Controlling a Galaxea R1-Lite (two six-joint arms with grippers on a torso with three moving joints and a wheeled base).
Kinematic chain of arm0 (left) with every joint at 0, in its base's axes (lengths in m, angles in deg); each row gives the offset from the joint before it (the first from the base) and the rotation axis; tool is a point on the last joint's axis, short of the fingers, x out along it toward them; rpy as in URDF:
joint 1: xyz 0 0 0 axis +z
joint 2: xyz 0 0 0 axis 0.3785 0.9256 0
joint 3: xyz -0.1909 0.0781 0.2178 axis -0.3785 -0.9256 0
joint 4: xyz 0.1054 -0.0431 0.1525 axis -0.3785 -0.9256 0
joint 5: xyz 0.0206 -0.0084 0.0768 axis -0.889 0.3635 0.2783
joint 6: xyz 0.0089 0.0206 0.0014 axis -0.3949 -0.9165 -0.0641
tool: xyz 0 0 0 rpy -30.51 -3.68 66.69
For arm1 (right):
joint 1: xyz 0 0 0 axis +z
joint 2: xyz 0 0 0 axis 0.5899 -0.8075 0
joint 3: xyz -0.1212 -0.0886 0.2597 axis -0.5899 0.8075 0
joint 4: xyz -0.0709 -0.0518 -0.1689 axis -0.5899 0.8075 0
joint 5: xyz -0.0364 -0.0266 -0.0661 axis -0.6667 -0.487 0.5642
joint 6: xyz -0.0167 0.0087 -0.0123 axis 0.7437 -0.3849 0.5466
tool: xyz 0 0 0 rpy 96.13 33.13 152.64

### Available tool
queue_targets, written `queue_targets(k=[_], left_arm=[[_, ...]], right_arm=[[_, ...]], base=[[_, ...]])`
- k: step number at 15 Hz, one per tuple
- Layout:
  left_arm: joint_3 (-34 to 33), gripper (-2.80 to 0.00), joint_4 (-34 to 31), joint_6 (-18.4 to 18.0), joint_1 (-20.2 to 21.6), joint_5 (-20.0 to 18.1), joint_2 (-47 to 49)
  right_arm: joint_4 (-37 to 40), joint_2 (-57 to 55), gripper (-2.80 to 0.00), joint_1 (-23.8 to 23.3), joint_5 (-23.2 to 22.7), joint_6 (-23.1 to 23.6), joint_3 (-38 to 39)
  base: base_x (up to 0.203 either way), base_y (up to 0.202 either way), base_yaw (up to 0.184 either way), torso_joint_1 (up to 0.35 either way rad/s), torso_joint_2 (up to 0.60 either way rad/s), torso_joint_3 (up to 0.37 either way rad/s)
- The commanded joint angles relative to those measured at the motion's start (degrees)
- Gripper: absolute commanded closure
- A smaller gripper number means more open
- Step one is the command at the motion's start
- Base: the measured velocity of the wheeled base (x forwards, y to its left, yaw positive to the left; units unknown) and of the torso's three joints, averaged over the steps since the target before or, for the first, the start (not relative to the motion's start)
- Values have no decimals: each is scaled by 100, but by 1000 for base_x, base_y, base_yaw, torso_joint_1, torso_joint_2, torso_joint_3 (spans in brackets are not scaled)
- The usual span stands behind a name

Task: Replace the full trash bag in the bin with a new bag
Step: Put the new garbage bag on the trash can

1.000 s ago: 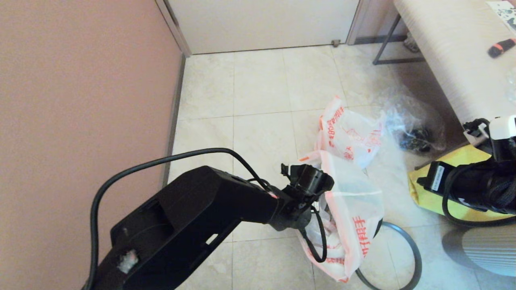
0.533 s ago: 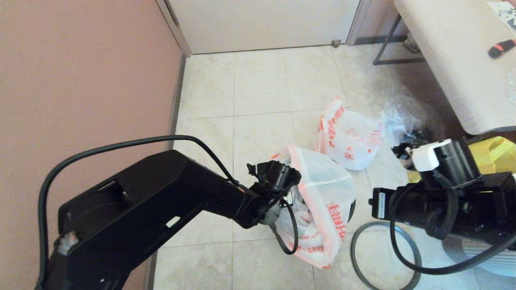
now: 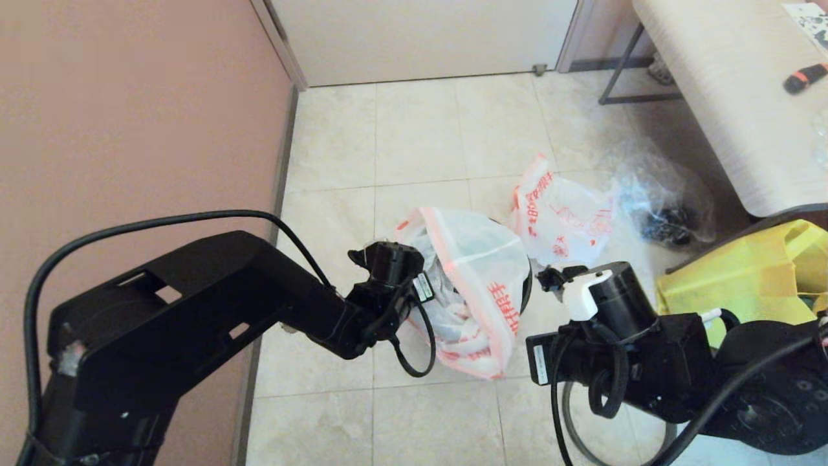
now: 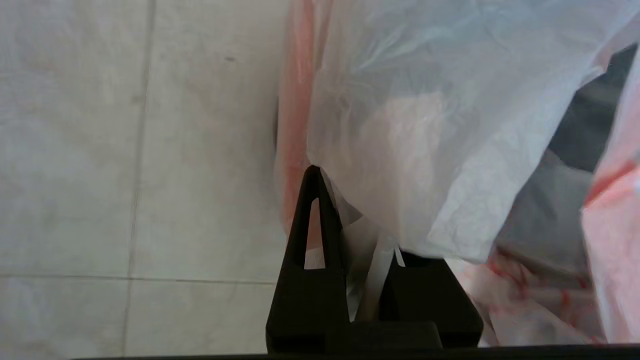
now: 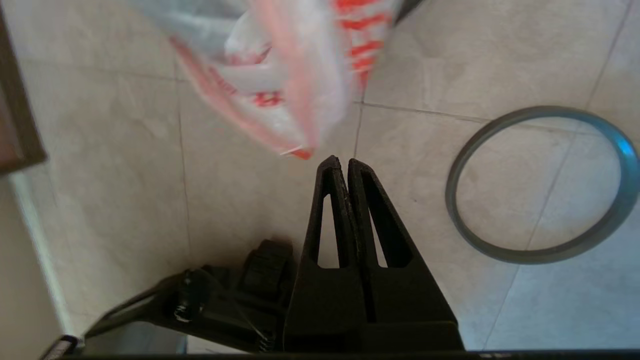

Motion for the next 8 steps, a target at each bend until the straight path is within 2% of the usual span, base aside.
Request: queue_targets(k=[1, 5, 8], left_arm=[[58, 0, 28, 17, -48, 8, -88], [130, 0, 66, 8, -120, -15, 45], [146, 0, 94, 24, -98, -314, 171]], right_arm=[[-33, -196, 0, 150, 136, 2, -3], [-291, -627, 0, 293, 139, 169, -61], [-709, -942, 0, 262, 47, 336, -119]], base=[[0, 0, 0, 0, 0, 0], [0, 0, 0, 0, 0, 0], [0, 0, 0, 0, 0, 0]])
